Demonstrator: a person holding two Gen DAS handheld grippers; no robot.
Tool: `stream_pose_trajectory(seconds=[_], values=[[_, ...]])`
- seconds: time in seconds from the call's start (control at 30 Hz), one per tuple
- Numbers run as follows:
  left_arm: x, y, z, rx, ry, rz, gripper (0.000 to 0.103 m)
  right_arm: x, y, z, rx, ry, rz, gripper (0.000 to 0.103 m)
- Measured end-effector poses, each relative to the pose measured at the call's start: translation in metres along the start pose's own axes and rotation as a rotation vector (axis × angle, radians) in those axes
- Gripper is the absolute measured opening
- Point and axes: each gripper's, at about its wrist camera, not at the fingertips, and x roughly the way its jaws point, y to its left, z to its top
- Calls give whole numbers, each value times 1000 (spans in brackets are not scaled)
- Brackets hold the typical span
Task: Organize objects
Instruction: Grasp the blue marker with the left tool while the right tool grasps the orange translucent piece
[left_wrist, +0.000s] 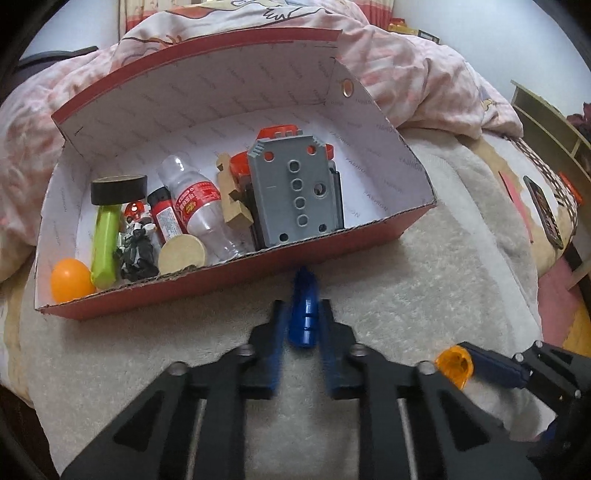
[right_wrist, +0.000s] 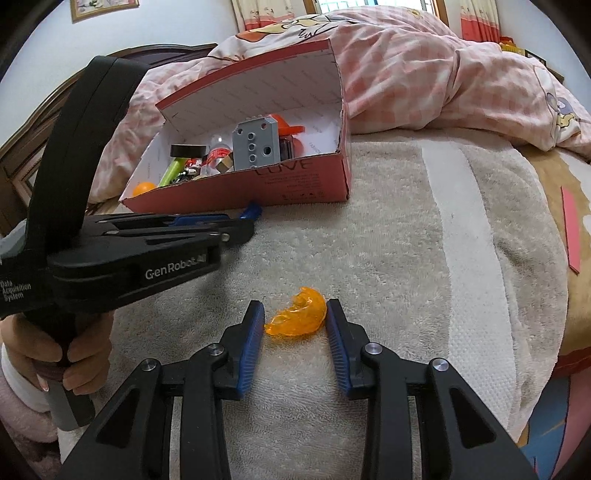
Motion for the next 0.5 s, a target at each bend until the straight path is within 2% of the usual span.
stream_pose_trajectory(seconds=[0.2, 0.5], values=[[-13, 11, -16, 6, 16, -31, 14, -1, -1, 0, 4, 1, 4, 36], [-14, 7, -25, 51, -1, -13, 17, 2, 9, -1, -42, 9, -2, 49]])
